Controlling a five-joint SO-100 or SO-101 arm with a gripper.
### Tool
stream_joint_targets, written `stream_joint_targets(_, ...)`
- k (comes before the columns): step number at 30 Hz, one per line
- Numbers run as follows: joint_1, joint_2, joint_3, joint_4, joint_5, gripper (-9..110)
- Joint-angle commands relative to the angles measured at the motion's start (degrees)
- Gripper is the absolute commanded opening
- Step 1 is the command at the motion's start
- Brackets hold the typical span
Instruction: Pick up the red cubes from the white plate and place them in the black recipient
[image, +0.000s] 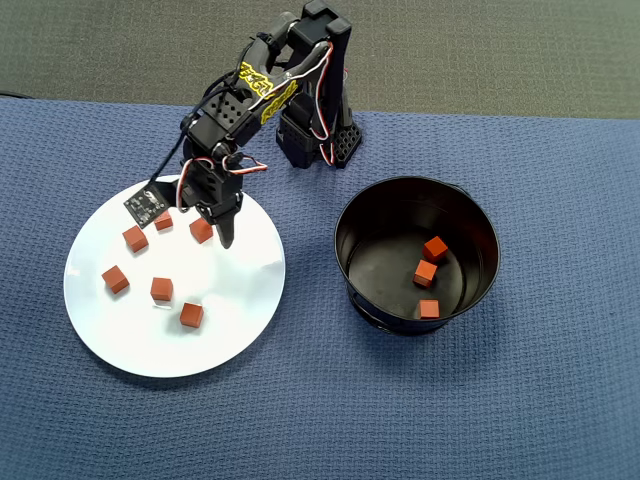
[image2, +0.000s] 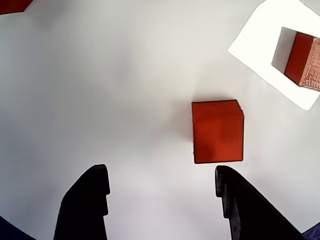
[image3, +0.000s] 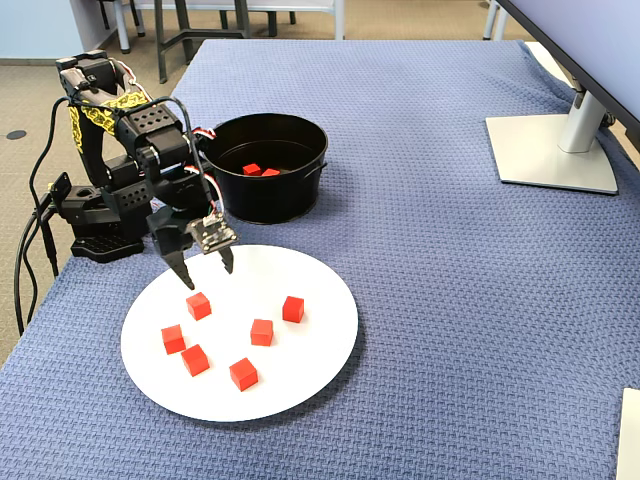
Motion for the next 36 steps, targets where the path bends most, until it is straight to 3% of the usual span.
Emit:
stream_joint_targets(1,2.55,-0.53,-2.46,-1.76,-1.58,19)
stream_joint_targets(17,5.27,-6.5,-2.81,-7.56,-4.31,20)
stream_joint_targets(24,5.19,-9.84,-2.46,-10.81,-2.72,10)
stream_joint_targets(26,4.92,-10.11,-2.37,-12.3,-0.97,0)
stream_joint_targets(29,3.6,-9.67,-3.08,-13.27,3.25,0)
stream_joint_targets(36,-5.27,2.29,-16.96,10.9,17.93,0)
